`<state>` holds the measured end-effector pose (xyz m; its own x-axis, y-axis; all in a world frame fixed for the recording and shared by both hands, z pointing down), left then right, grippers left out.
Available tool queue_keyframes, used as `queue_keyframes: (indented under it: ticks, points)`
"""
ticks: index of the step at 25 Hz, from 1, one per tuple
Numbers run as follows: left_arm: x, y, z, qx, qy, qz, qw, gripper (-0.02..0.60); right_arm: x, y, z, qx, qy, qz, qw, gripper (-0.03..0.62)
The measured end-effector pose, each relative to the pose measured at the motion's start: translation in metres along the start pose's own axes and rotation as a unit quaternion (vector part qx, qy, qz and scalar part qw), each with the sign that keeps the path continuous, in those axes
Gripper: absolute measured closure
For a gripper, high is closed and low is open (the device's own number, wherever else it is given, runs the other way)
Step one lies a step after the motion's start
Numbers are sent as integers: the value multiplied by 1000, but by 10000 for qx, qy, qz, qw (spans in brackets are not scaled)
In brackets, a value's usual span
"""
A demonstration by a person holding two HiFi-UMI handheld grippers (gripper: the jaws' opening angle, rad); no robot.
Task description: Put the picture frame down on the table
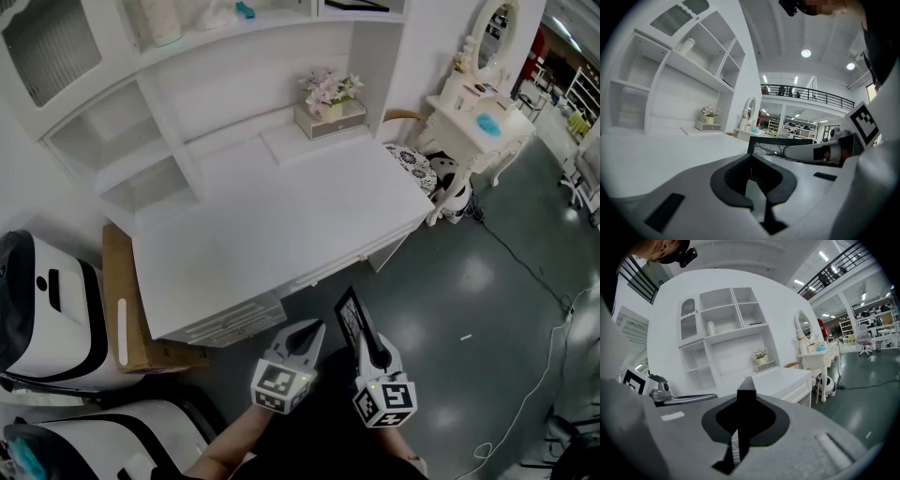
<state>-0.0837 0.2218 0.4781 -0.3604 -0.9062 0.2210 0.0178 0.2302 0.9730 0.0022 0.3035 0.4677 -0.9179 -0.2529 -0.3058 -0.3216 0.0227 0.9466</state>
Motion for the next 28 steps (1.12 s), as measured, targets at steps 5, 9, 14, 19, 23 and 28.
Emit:
queue_keyframes:
  ticks: [5,9,14,19,23,28]
  points:
    - [2,-2,2,-23,-59,10,10000,569,0,-2,-1,-17,4,23,10000,580]
    - [6,-3,-1,-44,-79,-9,10000,569,-1,-4,-5,-57,23,7,10000,580]
    - [9,-5,-12,-70,-105,28,9999,569,-9,-6,-12,-55,26,44,10000,580]
    - [12,-8,-26,-89,-101,30,9999,569,-17,-11,-23,-64,55,15,10000,580]
    - [17,-5,-34,-1,-143,44,9999,569,-21,-12,-32,-23,37,-5,10000,580]
    - [24,-4,-48,39,-201,41,9998,569,-32,-16,-45,36,55,-50,10000,580]
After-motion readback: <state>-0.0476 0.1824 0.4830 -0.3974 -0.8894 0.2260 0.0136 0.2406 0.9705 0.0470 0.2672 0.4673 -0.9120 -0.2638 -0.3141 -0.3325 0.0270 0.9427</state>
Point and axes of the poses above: the fingertips, and each gripper's own axes: z backward along the fingers, x to its left, y out of its underside, the point moved 3 cm from there along z, backward along the fingers, and after that the axes turned 10 degrees about -x, right-handed, at the moved point
